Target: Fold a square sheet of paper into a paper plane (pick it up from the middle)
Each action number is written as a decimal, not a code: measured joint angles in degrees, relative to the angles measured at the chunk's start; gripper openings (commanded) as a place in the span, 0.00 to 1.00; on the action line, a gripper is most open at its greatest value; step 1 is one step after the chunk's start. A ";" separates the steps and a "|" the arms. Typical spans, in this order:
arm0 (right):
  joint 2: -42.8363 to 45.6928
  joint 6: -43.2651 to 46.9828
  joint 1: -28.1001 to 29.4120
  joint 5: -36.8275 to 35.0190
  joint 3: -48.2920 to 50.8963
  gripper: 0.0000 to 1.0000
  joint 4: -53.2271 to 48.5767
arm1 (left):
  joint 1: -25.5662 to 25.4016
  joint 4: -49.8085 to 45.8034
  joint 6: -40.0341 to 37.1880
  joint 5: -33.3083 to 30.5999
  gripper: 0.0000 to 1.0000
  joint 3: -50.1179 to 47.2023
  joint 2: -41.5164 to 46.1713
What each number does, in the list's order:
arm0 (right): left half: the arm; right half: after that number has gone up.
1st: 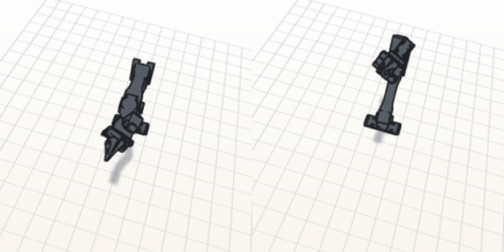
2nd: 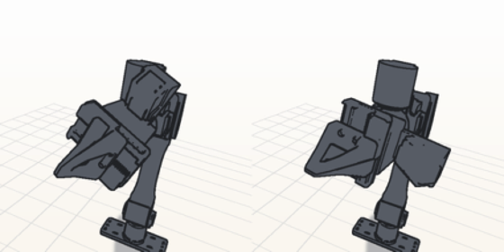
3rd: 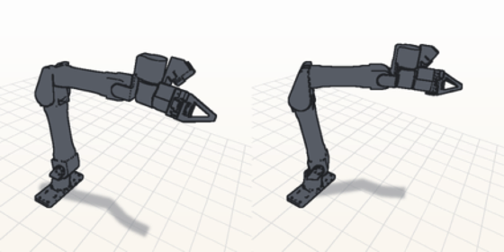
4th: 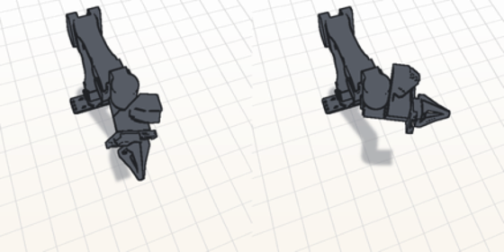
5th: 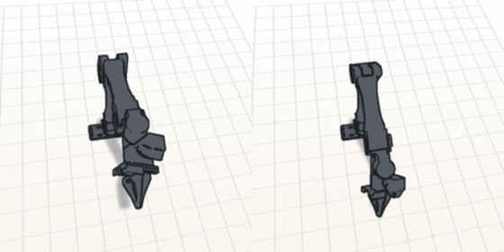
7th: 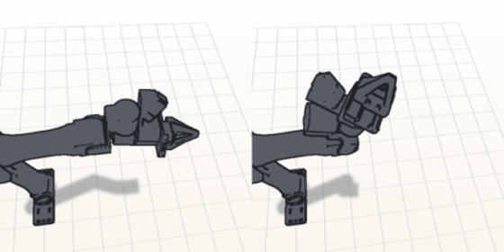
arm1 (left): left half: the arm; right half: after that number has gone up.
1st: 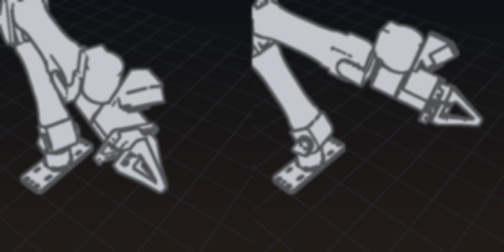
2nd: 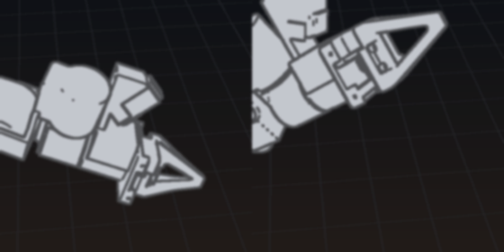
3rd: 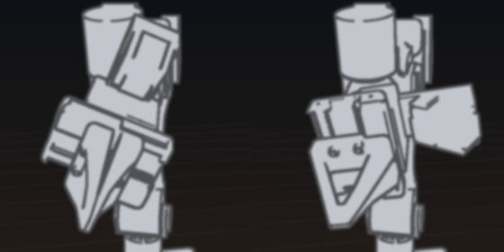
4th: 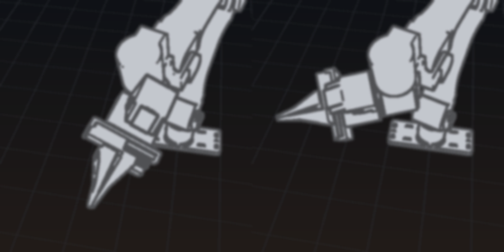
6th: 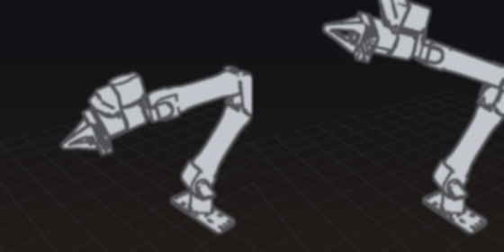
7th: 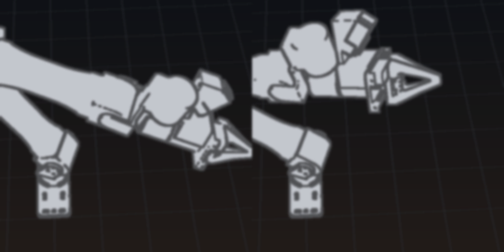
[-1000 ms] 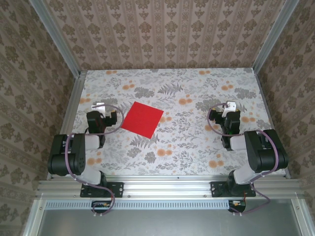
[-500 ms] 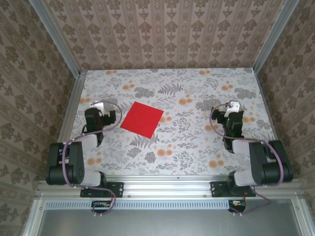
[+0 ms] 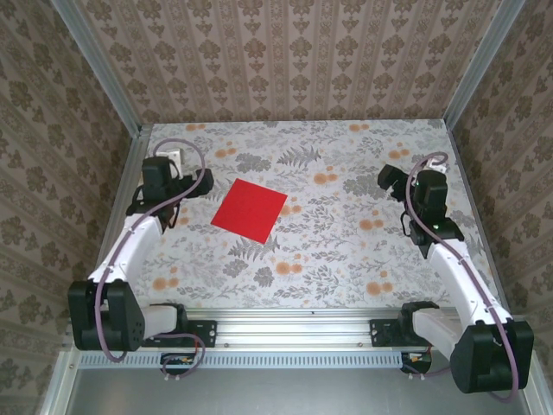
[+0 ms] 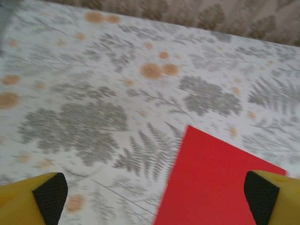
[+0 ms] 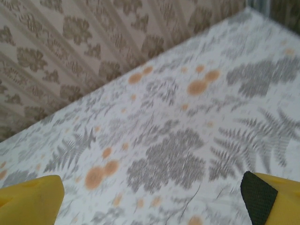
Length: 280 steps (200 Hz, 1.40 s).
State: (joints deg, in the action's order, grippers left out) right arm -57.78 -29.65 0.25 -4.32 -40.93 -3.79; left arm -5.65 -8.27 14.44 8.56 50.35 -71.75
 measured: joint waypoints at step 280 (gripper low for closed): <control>-11.19 -9.70 13.29 15.15 -3.78 1.00 -10.56 | -19.41 -13.68 23.23 -1.84 0.84 3.13 -24.09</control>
State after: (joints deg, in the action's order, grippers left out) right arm -68.97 -39.35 13.54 10.83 -44.71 -14.35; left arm -25.06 -21.96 37.67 6.72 53.47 -95.83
